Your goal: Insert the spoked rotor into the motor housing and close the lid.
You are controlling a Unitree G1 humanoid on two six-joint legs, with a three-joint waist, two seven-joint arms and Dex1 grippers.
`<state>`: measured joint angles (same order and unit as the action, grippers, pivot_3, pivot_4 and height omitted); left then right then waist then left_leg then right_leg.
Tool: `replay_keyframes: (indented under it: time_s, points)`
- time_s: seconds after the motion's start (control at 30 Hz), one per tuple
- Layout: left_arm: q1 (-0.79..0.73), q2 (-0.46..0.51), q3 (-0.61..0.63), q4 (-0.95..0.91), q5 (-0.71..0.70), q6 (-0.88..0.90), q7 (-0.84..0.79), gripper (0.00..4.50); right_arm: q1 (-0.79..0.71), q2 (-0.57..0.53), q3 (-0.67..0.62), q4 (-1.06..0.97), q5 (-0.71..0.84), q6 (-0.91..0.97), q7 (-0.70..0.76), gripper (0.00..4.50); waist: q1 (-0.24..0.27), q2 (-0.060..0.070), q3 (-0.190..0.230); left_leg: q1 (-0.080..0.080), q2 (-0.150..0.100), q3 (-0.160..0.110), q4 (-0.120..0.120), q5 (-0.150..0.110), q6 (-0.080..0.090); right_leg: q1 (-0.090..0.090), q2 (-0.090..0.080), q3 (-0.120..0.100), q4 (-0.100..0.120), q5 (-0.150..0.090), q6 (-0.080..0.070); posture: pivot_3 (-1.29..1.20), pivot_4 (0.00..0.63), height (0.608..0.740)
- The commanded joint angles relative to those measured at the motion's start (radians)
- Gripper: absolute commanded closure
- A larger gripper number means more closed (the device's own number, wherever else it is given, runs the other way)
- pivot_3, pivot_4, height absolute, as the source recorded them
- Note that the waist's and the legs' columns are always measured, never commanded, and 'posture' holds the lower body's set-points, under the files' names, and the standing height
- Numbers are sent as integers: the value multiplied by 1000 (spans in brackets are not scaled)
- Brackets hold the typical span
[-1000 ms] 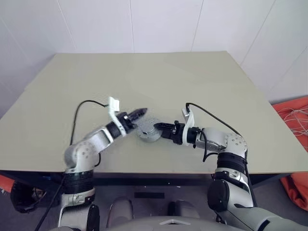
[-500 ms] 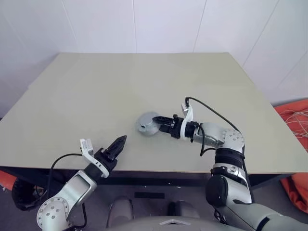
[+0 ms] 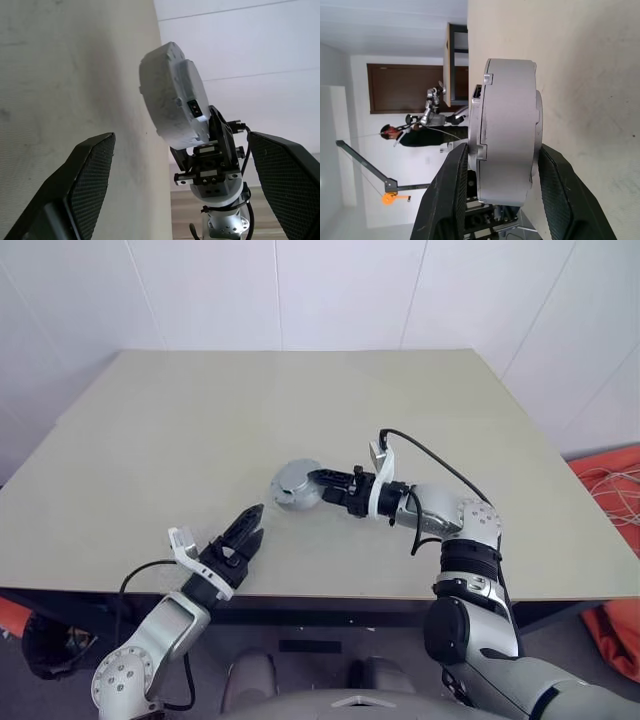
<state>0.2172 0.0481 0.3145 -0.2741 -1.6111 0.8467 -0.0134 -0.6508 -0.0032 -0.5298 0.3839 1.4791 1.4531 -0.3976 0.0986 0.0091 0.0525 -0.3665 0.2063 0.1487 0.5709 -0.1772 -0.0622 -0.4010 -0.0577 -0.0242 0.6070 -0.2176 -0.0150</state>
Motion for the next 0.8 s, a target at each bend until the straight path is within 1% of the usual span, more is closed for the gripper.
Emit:
replay_keyframes:
  time_s: [0.03, 0.33, 0.53, 0.8]
  points:
    - [-30, 6, -16, 29, -33, -9, -45, 13, -18, 16, 27, -57, 141, -21, -24, 2513, 0, 0, 0, 0, 0, 0, 0, 0, 0, 0, 0, 0, 0, 0, 0, 0, 0, 740]
    - [-150, 6, -25, 86, -80, -14, -105, 13, 45, -25, 174, -110, 355, -116, -133, 2513, 1, 0, 0, 1, 0, 0, 2, 0, 0, 3, -1, 0, 0, 1, 1, 0, 0, 740]
    - [-230, -22, -40, 115, -99, -44, -64, 13, 79, -75, 275, -148, 471, -197, -170, 2513, 1, -1, -1, 1, 0, -1, 4, 0, 0, 4, 0, 0, 1, 2, 2, 0, 0, 740]
    - [-295, -58, -74, 144, -99, -50, -13, 13, 106, -89, 323, -190, 493, -240, -158, 2513, 0, -1, -1, 1, 0, -2, 5, 0, 0, 6, -1, 0, 1, 2, 3, 0, 0, 740]
